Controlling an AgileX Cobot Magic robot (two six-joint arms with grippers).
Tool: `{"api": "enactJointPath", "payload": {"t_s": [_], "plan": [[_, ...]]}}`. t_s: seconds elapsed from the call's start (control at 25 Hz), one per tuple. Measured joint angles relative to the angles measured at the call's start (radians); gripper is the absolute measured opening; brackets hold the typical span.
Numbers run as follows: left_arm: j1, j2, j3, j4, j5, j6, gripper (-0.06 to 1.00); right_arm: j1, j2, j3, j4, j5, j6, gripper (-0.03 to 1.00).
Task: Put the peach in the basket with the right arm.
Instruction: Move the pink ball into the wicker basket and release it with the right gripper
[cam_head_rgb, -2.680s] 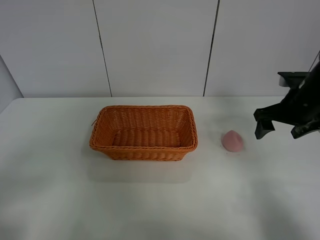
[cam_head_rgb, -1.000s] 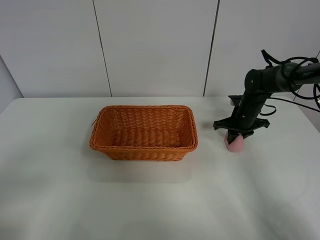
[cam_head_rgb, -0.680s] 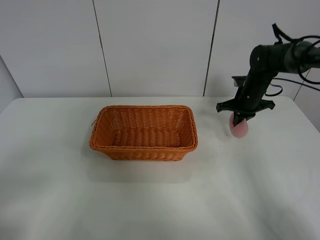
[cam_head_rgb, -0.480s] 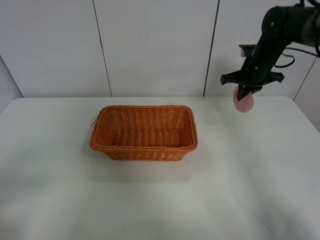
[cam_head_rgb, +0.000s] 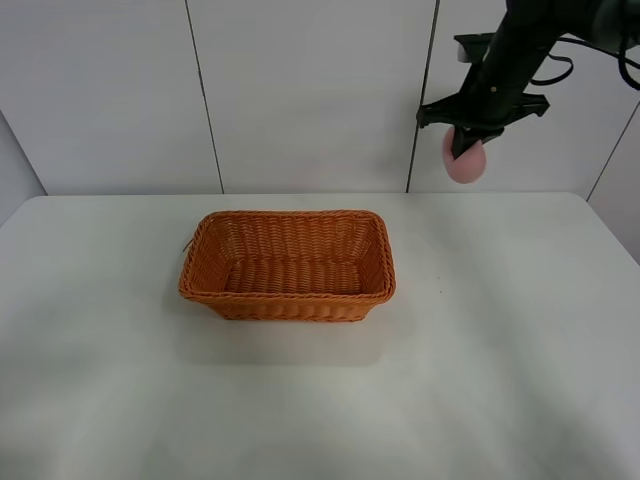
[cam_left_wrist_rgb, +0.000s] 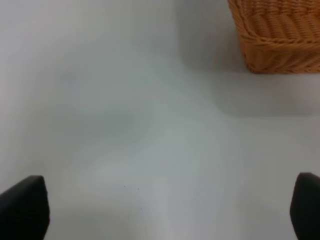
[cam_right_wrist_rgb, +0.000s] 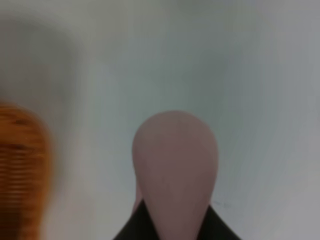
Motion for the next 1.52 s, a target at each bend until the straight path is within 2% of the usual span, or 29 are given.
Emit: {"api": "enactJointPath", "payload": {"t_s": [0.2,0.44,0.64,0.8,0.88,1.08,1.12,1.24,1.52], "plan": [[0.000,0.000,0.000,0.000,0.000,0.000,0.99,0.155,0.000,-0.006,0.004,0.001,0.000,0.00],[0.000,0.000,0.000,0.000,0.000,0.000,0.99,0.310,0.065,-0.009,0.019,-0.080,0.006,0.00],[0.000,0.000,0.000,0.000,0.000,0.000,0.99,0.391,0.190,-0.009,0.027,-0.167,0.006,0.00],[0.000,0.000,0.000,0.000,0.000,0.000,0.99,0.411,0.276,-0.009,0.026,-0.226,0.006,0.02],[0.000,0.000,0.000,0.000,0.000,0.000,0.99,0.411,0.308,-0.009,0.023,-0.227,0.016,0.10],[0.000,0.000,0.000,0.000,0.000,0.000,0.99,0.411,0.331,-0.010,0.021,-0.215,0.026,0.56],[0.000,0.000,0.000,0.000,0.000,0.000,0.99,0.411,0.328,-0.015,0.021,-0.215,0.026,0.62],[0.000,0.000,0.000,0.000,0.000,0.000,0.99,0.407,0.319,-0.053,0.024,-0.180,0.026,0.68],[0.000,0.000,0.000,0.000,0.000,0.000,0.99,0.366,0.272,-0.261,0.028,-0.018,0.027,0.70]]}}
